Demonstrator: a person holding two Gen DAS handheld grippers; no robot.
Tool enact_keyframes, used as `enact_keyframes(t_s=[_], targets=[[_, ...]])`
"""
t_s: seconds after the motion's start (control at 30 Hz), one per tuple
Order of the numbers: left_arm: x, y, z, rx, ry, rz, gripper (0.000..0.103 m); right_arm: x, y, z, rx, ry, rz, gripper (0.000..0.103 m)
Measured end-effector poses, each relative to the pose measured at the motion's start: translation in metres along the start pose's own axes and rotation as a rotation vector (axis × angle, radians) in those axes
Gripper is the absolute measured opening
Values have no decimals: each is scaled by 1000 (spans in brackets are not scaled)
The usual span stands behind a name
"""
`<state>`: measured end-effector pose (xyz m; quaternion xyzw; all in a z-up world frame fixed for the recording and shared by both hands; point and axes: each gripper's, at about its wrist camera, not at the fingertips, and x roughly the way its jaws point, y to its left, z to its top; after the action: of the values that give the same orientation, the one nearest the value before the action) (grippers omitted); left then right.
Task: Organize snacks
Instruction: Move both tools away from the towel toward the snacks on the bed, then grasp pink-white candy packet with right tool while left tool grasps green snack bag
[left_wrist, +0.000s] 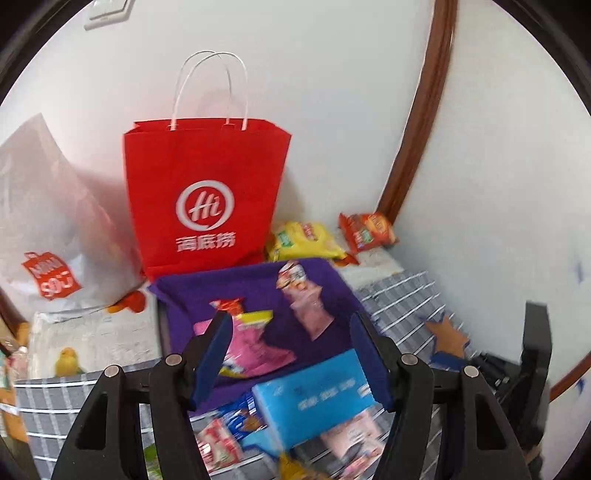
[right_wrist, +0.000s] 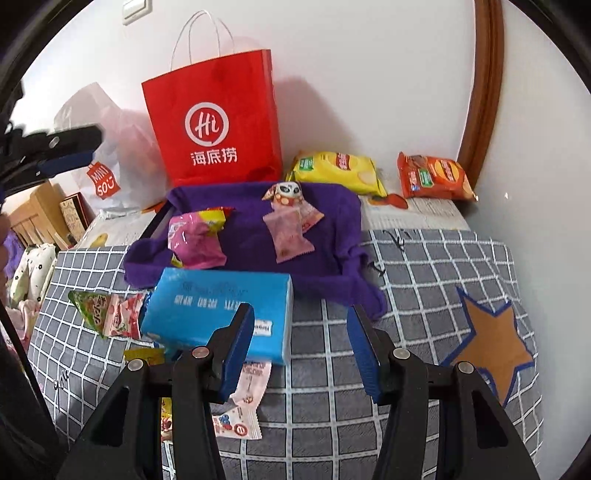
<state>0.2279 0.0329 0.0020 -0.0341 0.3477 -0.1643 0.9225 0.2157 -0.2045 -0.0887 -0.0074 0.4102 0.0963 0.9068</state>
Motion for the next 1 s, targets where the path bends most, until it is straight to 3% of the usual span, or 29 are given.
enact_keyframes(t_s=[0.2,0.43,0.6,0.77,1.0], targets=[[-14,26,-21,-52,40,90,64,7,6,-19,36,33,73,53],[-8,51,-57,-145,97,96,64,24,27,-48,28,106,157,53],[1,65,-85,-195,152,106,64,42,43,-61,-7,143,153,53],[2,76,-104,-211,181,141,64,64,53,-66,-10,150,176,64],[2,89,-117,-231,195,162,64,90,61,-70,-19,187,169,68]])
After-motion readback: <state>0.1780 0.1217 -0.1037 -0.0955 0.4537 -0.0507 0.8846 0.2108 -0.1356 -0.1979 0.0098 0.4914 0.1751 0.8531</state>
